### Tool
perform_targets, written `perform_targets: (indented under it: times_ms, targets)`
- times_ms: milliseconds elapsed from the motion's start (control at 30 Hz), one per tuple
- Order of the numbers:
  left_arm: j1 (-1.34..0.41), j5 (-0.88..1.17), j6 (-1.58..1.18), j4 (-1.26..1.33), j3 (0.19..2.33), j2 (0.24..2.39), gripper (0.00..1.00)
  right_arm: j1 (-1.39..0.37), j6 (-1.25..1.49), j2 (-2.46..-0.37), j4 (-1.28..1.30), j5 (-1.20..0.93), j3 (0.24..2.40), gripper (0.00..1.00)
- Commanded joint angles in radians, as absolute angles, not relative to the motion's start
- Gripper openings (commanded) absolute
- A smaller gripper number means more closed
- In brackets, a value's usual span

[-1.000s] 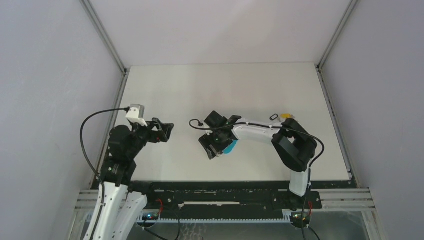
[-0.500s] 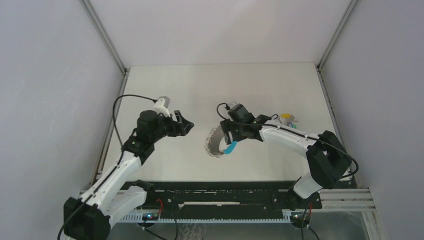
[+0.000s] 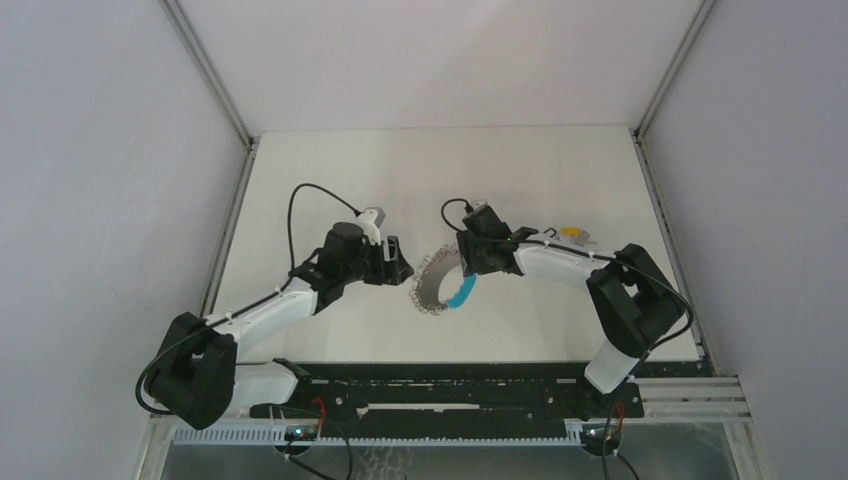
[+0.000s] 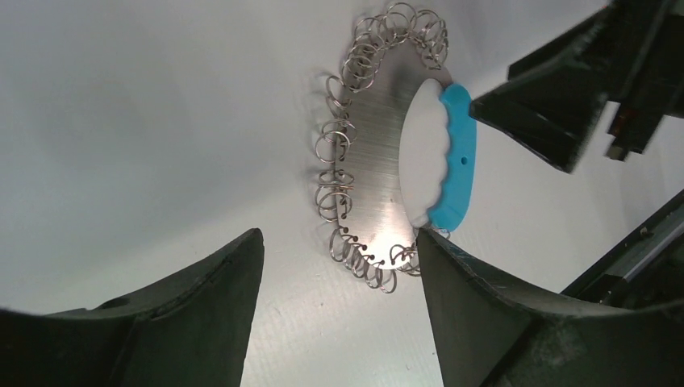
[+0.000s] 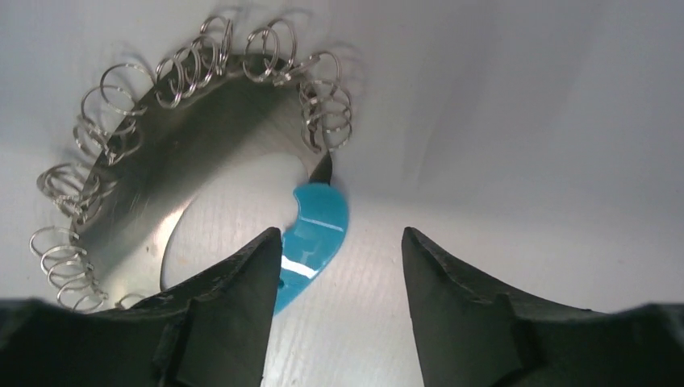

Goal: Put the keys on the keyring

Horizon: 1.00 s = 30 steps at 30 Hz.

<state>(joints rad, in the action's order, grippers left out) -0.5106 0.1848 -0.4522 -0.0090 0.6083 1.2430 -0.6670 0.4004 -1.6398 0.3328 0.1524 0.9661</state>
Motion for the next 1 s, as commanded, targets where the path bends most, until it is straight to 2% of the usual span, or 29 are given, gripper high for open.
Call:
perform_targets:
  times_ms: [0,400,467,633,900,967]
  targets:
    - [-0.525,0.160,-0.449,0.081,0.576,1.235,0.75,-0.668,0.381,-1.708,0.301,0.168,1.053,0.55]
    - [-0.541,0.170,-0.460,0.098,0.544,1.243,0.75,-0.719,0.390,-1.847,0.355,0.235,1.120,0.50]
    - [-0.542,0.167,-0.460,0.099,0.535,1.229,0.75,-0.731,0.393,-1.858,0.369,0.248,1.130,0.47]
    - [-0.544,0.168,-0.467,0.097,0.514,1.215,0.75,-0.759,0.402,-1.842,0.399,0.267,1.132,0.32]
    - [-0.549,0.188,-0.475,0.100,0.499,1.207,0.74,-0.748,0.209,-1.820,0.261,0.271,1.136,0.19]
    - [-0.548,0.187,-0.475,0.100,0.495,1.195,0.74,-0.720,0.164,-1.854,0.250,0.247,1.178,0.19]
